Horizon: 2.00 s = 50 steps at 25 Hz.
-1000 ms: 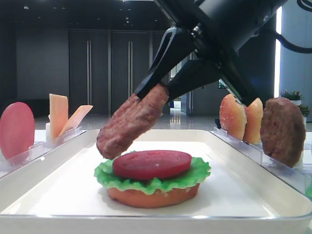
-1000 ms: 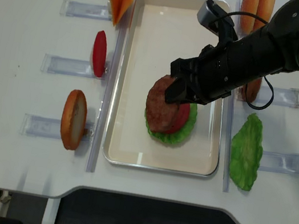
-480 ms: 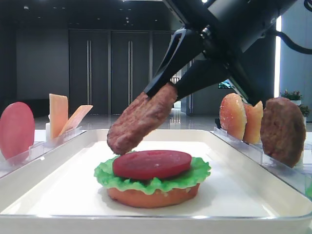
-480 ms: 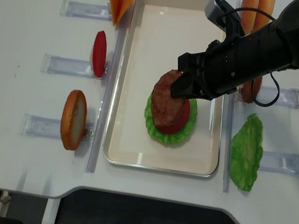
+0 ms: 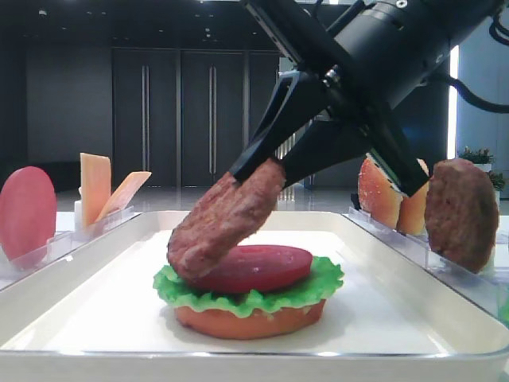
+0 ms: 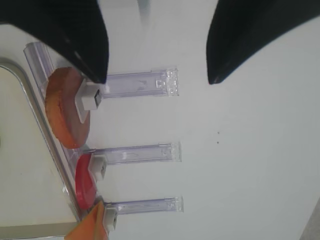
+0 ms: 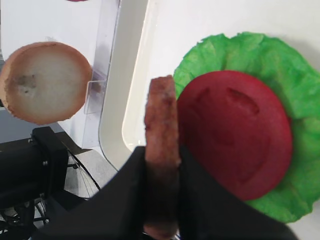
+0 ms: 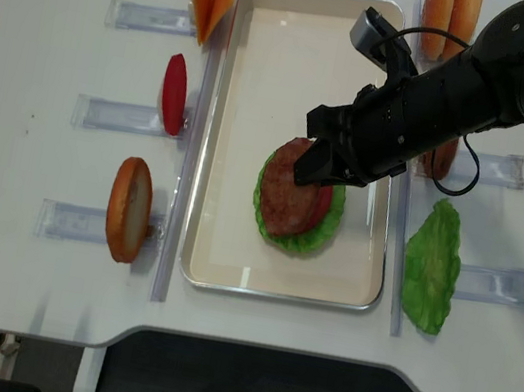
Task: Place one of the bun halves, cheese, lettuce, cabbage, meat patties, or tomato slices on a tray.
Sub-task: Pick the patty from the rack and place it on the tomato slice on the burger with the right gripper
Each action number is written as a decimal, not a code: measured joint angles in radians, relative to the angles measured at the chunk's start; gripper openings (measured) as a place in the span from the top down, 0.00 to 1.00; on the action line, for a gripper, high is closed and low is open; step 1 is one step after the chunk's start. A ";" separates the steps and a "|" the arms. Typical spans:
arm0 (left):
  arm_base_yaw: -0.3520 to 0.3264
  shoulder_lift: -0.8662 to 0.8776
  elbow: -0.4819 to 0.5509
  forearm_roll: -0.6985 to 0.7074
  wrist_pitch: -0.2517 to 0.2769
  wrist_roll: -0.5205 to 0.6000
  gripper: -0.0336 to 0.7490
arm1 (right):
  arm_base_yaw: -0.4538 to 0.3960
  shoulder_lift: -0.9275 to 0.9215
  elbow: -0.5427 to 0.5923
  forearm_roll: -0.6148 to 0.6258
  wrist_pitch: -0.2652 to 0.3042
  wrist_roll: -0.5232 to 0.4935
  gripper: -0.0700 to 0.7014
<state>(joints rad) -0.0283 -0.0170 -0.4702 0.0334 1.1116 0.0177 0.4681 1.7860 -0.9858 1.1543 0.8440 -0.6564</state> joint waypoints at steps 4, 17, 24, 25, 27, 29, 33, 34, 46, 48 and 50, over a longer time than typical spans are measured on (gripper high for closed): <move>0.000 0.000 0.000 0.000 0.000 0.000 0.36 | 0.000 0.000 0.000 0.002 -0.001 -0.003 0.76; 0.000 0.000 0.000 0.000 0.000 0.000 0.36 | 0.000 0.000 0.000 0.000 -0.009 -0.003 0.76; 0.000 0.000 0.000 0.000 0.000 0.000 0.36 | 0.000 0.000 0.000 -0.004 -0.011 -0.003 0.76; 0.000 0.000 0.000 0.000 0.000 0.000 0.36 | 0.000 0.000 0.000 -0.004 -0.011 -0.003 0.76; 0.000 0.000 0.000 0.000 0.000 0.000 0.36 | 0.000 0.000 0.000 -0.004 -0.012 -0.003 0.76; 0.000 0.000 0.000 0.000 0.000 0.000 0.36 | 0.000 0.000 0.000 -0.004 -0.013 -0.003 0.76; 0.000 0.000 0.000 0.000 0.000 0.000 0.36 | 0.000 0.000 0.000 -0.004 -0.015 -0.003 0.73; 0.000 0.000 0.000 0.000 0.000 0.000 0.36 | 0.000 0.000 0.000 -0.004 -0.016 -0.003 0.72; 0.000 0.000 0.000 0.000 0.000 0.000 0.36 | 0.000 0.000 0.000 -0.004 -0.043 -0.002 0.51; 0.000 0.000 0.000 0.000 0.000 0.000 0.36 | 0.000 0.000 0.000 -0.004 -0.052 0.008 0.47; 0.000 0.000 0.000 0.000 0.000 0.000 0.36 | 0.000 0.000 0.000 -0.004 -0.061 0.019 0.42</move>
<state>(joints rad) -0.0283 -0.0170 -0.4702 0.0334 1.1116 0.0177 0.4678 1.7860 -0.9856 1.1506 0.7827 -0.6377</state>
